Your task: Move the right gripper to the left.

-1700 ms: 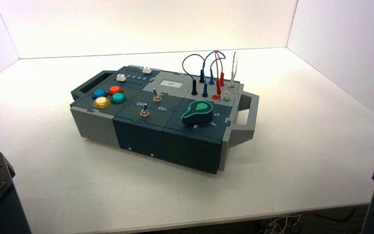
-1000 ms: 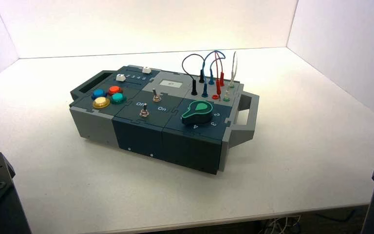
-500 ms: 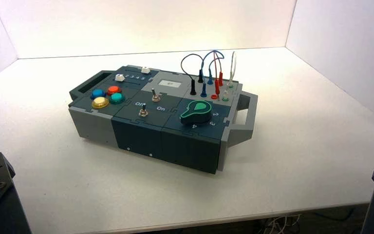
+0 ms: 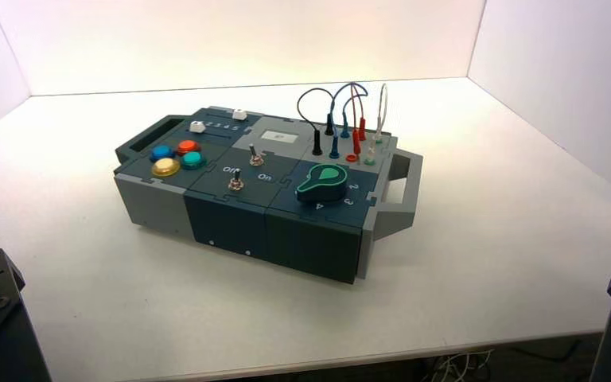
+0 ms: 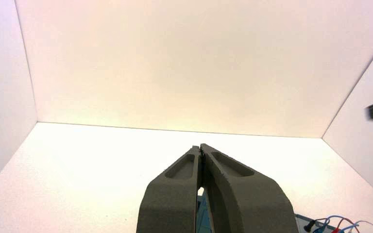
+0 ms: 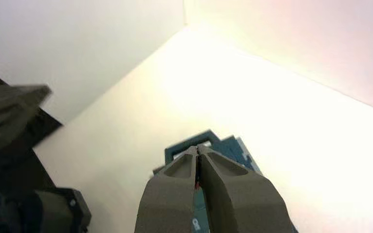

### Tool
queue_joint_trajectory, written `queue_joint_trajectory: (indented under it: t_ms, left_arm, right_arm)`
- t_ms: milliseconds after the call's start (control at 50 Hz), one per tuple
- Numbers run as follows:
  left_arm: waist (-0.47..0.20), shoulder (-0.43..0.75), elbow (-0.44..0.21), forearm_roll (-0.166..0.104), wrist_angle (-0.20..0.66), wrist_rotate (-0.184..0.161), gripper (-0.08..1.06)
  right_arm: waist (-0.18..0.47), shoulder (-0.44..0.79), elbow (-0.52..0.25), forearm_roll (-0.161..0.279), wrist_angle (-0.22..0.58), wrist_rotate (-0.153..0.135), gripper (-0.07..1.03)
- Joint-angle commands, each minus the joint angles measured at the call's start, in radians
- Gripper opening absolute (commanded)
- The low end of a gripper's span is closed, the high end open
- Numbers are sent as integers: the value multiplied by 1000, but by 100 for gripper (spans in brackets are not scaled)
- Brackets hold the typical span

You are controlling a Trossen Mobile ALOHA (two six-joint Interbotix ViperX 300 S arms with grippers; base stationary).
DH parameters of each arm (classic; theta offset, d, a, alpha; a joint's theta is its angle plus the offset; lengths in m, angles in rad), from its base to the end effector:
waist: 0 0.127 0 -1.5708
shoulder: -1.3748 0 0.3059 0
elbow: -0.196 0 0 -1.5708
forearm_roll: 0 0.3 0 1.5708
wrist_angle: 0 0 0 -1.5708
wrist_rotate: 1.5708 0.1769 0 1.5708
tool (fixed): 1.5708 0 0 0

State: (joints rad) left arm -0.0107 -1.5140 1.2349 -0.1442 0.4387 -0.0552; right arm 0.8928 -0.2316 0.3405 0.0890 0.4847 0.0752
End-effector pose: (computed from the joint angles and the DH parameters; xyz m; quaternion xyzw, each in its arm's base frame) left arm 0.1665 -0.0126 0.2588 -0.0944 0.0807 -0.0284 0.9919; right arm 0.2665 0.3426 0.3015 -0.0544 0.2980 0.4090 0.8608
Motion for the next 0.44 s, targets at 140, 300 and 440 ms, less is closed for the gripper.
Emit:
queue_joint_trajectory:
  t_ms: [140,300,440]
  left_arm:
    - [-5,15,-15,-2,-6,-3,-3]
    - [-5,23,-15,0,-6,-3,-3]
    - [-5,32,-15,-2,-9,-3,-3]
  right_arm:
    - [2,-48,17,-14,-9,-2,-2]
    - [3,-66,37,-17,-9,-3,-2]
    - [2,-75,43,-28,-9,-5,-2]
